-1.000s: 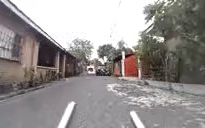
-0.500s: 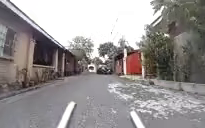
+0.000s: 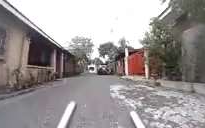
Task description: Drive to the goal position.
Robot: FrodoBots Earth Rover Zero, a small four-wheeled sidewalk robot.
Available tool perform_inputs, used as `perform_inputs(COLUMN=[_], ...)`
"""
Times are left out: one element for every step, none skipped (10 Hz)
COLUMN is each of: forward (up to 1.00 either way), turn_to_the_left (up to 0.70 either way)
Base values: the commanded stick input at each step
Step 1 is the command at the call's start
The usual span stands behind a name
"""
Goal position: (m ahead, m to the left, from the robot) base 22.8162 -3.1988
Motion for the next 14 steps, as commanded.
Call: perform_inputs(forward=[0.85, 0.85, 0.85, 0.85, 0.85, 0.85, 0.85, 0.85, 0.85, 0.85, 0.85, 0.85, 0.85, 0.85], turn_to_the_left=[0.00, 0.05, 0.08, 0.01, 0.00, 0.00, 0.00, 0.00, 0.00, 0.00, 0.00, 0.00, 0.00, 0.00])
